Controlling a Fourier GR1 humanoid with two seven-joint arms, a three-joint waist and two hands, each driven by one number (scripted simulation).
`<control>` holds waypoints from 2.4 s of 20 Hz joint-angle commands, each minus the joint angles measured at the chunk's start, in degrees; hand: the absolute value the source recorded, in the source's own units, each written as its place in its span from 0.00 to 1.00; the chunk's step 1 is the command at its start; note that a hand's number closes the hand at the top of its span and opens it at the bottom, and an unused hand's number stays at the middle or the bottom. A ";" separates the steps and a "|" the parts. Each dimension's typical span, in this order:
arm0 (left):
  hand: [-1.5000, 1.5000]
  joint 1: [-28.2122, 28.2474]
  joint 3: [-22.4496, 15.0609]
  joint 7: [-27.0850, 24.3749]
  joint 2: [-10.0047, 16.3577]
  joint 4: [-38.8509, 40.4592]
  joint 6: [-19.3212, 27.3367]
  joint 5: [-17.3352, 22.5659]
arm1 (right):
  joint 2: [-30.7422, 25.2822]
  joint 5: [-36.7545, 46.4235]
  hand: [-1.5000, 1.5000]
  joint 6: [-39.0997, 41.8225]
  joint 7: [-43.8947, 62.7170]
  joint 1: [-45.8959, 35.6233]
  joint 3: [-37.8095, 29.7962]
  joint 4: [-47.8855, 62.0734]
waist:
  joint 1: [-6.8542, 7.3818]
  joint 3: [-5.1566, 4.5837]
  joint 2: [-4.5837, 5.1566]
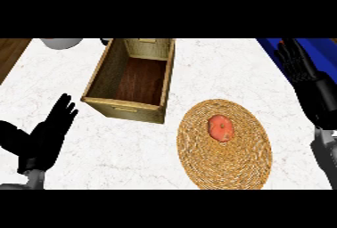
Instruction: Pick the squash from the placemat and place it in the basket
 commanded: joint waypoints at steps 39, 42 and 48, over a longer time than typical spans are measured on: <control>0.50 -12.02 -2.19 -11.64 0.83 4.45 -13.53 -13.47 | -22.16 11.98 0.00 47.98 16.44 -15.61 3.85 -12.03 | 0.06 -0.21 1.54; 0.50 -10.17 0.21 -13.30 1.31 3.90 -16.09 -14.03 | -18.35 14.22 0.00 47.37 19.40 -13.52 2.54 -13.00 | 0.29 -0.20 1.56; 0.50 -10.24 1.13 -12.50 -1.94 3.25 -16.62 -16.35 | -17.58 25.42 0.00 48.63 5.96 -8.95 -0.82 -8.82 | 0.44 -0.15 1.65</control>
